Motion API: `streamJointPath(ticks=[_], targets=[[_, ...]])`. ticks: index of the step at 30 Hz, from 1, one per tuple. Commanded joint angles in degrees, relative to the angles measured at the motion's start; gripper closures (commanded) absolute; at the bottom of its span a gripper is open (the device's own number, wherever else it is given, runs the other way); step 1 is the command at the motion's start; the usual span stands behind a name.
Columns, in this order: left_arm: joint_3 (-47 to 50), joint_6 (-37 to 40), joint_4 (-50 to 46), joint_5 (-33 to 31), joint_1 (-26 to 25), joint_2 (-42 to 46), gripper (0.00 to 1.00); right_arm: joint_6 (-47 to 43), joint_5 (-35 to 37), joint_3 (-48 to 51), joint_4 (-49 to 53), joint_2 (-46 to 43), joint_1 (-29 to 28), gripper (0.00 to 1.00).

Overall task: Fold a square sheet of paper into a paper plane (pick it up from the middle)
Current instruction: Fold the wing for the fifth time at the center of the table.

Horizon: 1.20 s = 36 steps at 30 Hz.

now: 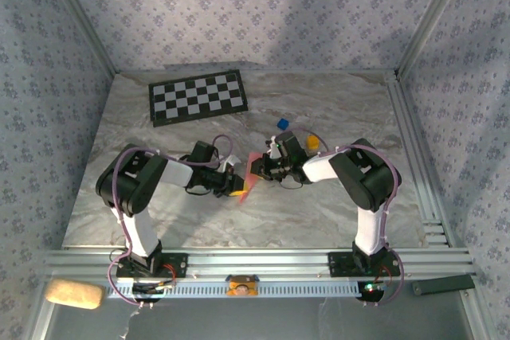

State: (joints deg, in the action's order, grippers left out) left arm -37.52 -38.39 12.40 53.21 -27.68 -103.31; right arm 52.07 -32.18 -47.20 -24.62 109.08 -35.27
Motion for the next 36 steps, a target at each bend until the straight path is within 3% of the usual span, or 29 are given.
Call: streamJointPath(ticks=[1, 8, 13, 17, 26, 36], targets=[[0.85, 3.12, -13.98, -6.66, -0.18, 0.67, 0.92, -0.13, 3.83, -0.07, 6.39, 1.31, 0.20, 0.86], [0.54, 4.87, -16.28, -4.90, -0.73, 2.91, 0.88, -0.66, 4.92, -0.54, 8.00, 0.88, -0.37, 0.87], [0.38, 7.10, -19.17, -3.93, -0.82, 3.54, 1.00, -1.23, 5.29, -0.99, 9.22, 0.95, -0.64, 0.87], [-0.10, 8.73, -21.55, -3.57, -0.89, 3.03, 1.00, -1.46, 5.60, -1.14, 9.95, 0.88, -0.76, 0.87], [-1.01, 10.85, -26.66, -8.54, -1.09, 5.18, 0.86, -1.73, 6.26, -1.10, 10.96, 0.61, -0.68, 0.87], [-1.86, 12.02, -27.71, -10.11, -1.38, 4.34, 0.91, -1.49, 6.12, -1.05, 10.69, 0.96, -0.81, 0.87]])
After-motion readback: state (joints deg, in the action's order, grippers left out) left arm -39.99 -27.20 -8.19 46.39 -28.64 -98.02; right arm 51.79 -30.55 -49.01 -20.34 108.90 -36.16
